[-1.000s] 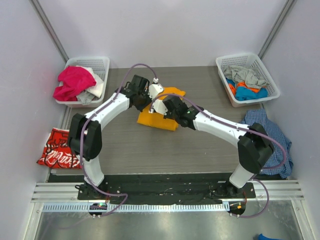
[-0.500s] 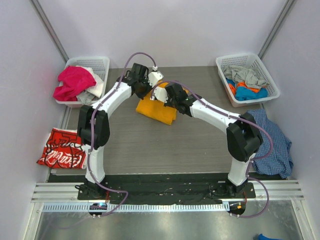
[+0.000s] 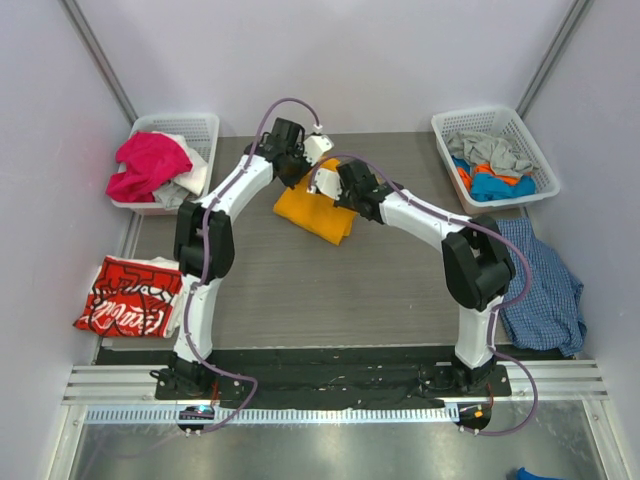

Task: Fold and stack the t-shirts
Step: Fold the long partially folded tshirt into a neat square, then smooth out wrinkles on the folded tshirt

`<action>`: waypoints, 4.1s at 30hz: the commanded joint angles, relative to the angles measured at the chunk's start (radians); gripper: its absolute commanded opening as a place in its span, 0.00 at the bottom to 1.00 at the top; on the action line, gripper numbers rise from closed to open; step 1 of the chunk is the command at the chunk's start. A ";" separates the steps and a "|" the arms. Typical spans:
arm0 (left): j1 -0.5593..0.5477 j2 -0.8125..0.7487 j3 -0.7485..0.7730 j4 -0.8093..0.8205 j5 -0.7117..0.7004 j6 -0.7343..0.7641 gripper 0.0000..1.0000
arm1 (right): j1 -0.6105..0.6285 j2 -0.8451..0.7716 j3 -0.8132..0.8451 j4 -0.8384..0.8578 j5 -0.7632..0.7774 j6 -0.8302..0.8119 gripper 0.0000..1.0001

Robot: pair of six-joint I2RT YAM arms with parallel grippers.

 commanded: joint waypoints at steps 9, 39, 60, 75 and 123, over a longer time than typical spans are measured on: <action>0.026 0.045 0.113 0.077 -0.057 0.013 0.00 | -0.065 0.038 0.108 0.005 -0.003 -0.023 0.01; -0.003 0.172 0.139 0.447 -0.303 0.004 0.66 | -0.167 0.218 0.240 0.086 0.024 -0.059 0.13; -0.031 0.118 0.027 0.477 -0.369 -0.037 0.65 | -0.173 0.351 0.456 0.143 0.006 -0.032 0.01; 0.037 0.011 -0.071 0.454 -0.370 -0.097 0.67 | -0.174 0.475 0.564 0.233 0.101 0.023 0.42; 0.049 0.206 0.170 0.239 0.047 -0.206 0.74 | -0.182 0.179 0.209 0.180 0.084 0.476 0.72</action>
